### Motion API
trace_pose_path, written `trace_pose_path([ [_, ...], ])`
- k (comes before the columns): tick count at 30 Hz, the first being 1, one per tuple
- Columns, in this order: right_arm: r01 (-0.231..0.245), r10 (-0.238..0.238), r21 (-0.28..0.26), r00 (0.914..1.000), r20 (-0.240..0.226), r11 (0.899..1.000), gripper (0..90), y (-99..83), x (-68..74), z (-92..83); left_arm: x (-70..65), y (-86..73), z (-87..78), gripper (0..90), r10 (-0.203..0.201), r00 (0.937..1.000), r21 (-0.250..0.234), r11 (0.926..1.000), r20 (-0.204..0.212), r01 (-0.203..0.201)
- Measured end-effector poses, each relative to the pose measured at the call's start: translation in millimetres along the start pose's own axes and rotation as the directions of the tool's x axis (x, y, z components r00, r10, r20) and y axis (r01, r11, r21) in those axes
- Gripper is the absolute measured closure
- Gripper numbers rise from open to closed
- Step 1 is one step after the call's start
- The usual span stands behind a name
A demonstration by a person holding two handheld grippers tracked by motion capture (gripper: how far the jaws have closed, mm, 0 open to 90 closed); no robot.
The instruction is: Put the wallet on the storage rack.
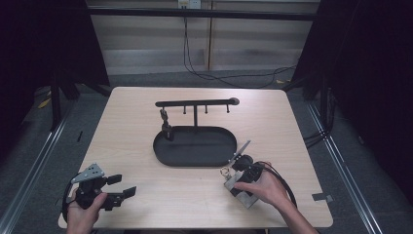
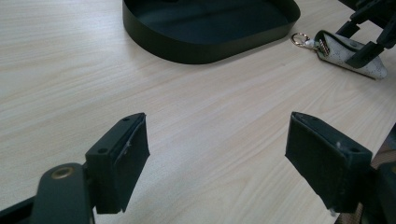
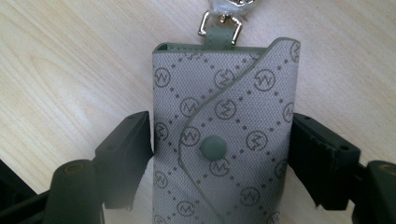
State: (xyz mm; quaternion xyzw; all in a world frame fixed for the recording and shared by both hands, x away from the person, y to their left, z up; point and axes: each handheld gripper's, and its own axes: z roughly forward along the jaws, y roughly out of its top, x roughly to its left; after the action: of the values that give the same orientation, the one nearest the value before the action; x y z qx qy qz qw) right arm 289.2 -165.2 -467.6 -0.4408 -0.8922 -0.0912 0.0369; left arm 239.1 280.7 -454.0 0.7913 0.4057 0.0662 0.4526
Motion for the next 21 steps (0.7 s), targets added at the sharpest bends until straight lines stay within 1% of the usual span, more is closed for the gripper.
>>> trace_pose_path([
  [3,0.001,-0.002,0.012,1.0,0.01,1.0,25.0,0.6,1.5,1.8,0.5,-0.1,-0.1,21.1,-0.001,1.0,-0.002,1.0,0.001,0.001],
  [7,0.007,-0.007,0.01,0.9999,0.01,1.0,25.4,0.6,1.4,1.9,1.3,-0.1,0.0,21.1,-0.001,1.0,-0.001,1.0,0.0,0.001],
  [12,0.012,-0.013,0.015,0.9995,0.028,1.0,26.6,0.6,3.8,2.4,1.8,-0.4,0.2,21.1,-0.005,1.0,0.004,1.0,-0.002,0.005],
  [14,0.017,-0.018,0.022,0.9991,0.039,1.0,27.5,0.9,5.2,2.3,2.0,-0.2,-0.5,21.1,-0.001,0.9999,-0.007,1.0,0.013,0.001],
  [15,0.022,-0.023,0.024,0.9989,0.042,0.999,28.3,0.9,5.8,2.2,2.5,0.1,-1.0,21.1,0.004,0.9998,-0.005,1.0,0.019,-0.003],
  [21,0.007,-0.008,0.032,0.9994,0.034,0.999,32.7,0.7,5.6,-0.6,3.8,-0.1,-1.6,21.1,-0.005,0.9996,-0.02,0.9998,0.028,0.006],
])
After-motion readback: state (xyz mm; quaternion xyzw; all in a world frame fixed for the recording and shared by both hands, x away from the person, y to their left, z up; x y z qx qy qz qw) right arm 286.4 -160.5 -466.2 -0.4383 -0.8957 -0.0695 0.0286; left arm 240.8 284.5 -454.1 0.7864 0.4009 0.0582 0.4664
